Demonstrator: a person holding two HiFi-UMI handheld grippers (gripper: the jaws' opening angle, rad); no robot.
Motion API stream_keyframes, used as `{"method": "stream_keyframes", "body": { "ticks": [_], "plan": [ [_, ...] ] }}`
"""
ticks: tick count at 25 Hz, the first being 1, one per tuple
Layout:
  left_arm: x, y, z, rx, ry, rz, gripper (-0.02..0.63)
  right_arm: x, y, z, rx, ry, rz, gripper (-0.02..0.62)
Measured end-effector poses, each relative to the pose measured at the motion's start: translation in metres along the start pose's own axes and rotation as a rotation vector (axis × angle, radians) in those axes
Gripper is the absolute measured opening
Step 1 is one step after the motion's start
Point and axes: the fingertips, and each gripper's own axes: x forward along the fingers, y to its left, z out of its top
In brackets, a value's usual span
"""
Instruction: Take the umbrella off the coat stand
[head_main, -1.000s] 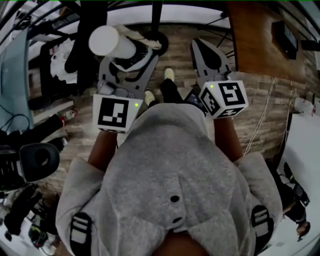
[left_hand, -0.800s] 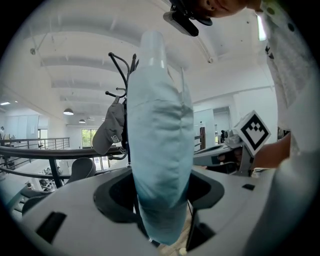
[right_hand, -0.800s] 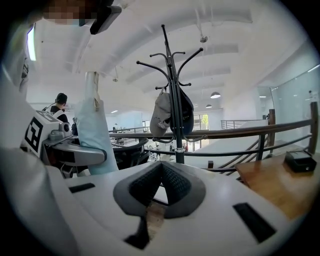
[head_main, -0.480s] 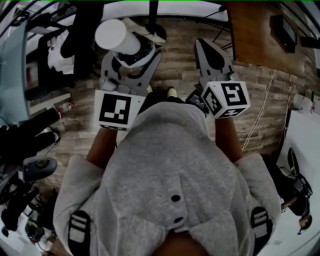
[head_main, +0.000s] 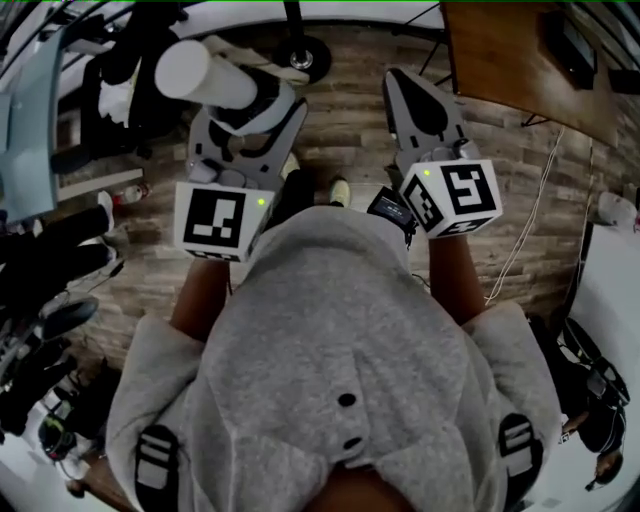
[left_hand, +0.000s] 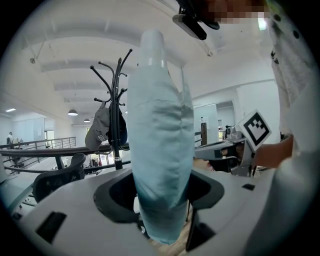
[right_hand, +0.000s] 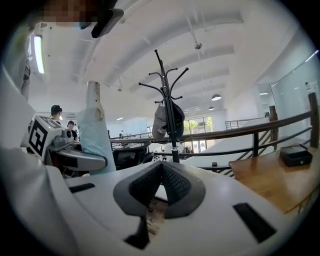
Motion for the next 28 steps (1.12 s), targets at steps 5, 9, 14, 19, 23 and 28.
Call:
{"method": "stream_keyframes", "body": {
  "ticks": [5,9,14,19,23,28],
  "plan": [
    [-0.025,-0.041,-0.011,0.003,0.02,0.037,0.276,-0.047,0.001,-0.016,0.042,-0.015,0.023,0.009],
    [-0.043,-0.062,-0.014,0.016,0.016,0.045,0.275,-0.065,0.008,-0.023,0.045,-0.009,0.035,0.009],
    [-0.063,-0.057,-0.019,-0.009,0.002,0.03,0.276,-0.066,0.032,-0.025,0.031,0.008,0.035,0.009],
    [-0.078,-0.04,-0.026,-0.022,0.008,0.007,0.275,-0.055,0.054,-0.023,-0.024,0.022,0.01,0.008],
    [-0.082,-0.027,-0.031,-0.02,0.014,0.001,0.275,-0.046,0.062,-0.022,-0.02,0.023,0.004,0.009],
    [-0.089,-0.021,-0.04,-0.019,0.008,-0.009,0.275,-0.04,0.08,-0.021,-0.069,0.016,0.01,0.008]
  ]
}}
